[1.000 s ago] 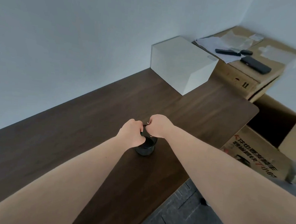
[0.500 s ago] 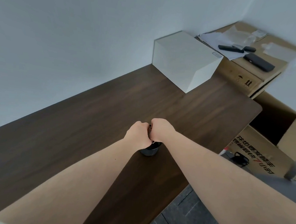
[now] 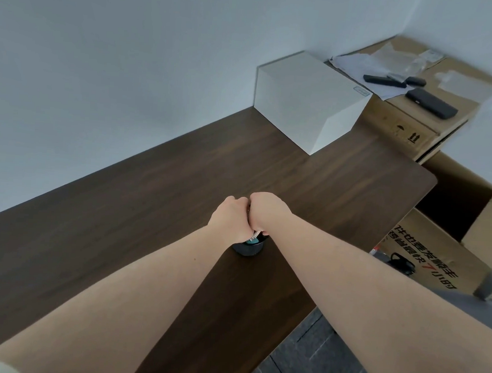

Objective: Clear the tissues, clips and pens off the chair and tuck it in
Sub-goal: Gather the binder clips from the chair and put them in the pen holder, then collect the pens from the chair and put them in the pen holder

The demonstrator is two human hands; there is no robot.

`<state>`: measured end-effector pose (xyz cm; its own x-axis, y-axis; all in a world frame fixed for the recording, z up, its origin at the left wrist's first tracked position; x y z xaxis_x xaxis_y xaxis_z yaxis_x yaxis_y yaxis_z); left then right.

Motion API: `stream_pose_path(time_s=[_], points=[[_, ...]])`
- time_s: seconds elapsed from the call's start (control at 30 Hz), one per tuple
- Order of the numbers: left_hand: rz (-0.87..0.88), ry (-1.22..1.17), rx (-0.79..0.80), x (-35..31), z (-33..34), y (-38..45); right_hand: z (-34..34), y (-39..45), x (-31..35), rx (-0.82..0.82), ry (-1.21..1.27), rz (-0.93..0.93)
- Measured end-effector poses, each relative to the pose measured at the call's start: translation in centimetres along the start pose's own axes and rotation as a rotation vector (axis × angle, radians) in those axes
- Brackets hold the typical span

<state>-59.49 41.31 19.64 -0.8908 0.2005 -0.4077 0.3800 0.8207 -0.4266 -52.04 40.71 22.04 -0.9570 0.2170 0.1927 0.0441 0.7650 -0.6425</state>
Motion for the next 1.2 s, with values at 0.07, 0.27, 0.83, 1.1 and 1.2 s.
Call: stream_pose_path(time_s=[0.07, 0.27, 0.83, 1.1, 1.2], points=[[-0.049, -0.026, 0.010, 0.3, 0.0, -0.1, 0.2, 0.1, -0.1, 0.047, 0.033, 0.029], [-0.100, -0.096, -0.021, -0.1, -0.1, -0.3, -0.2, -0.2, -0.9, -0.070, 0.122, -0.004], [-0.032, 0.038, 0.010, -2.9, -2.5, -2.2, -2.2, -3.0, -4.2, -0.168, 0.075, -0.053], [0.012, 0.178, 0.026, -10.7, -1.9, -2.2, -2.1, -6.3, -14.7, -0.214, 0.164, 0.012], [0.067, 0.239, 0.056, -16.7, 0.9, -2.0, -1.3, -8.2, -21.7, -0.231, 0.178, 0.073]])
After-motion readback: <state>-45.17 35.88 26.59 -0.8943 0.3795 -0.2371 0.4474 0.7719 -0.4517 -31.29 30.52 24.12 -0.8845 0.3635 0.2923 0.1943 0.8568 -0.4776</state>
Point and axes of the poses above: each hand's wrist, its own y-axis towards the middle knuckle, its own z-axis out of the palm, x = y × z, the point moved 6 cm from there along y, towards the middle knuckle, and after that the axes turned 8 degrees about x, right-handed, at the moved point
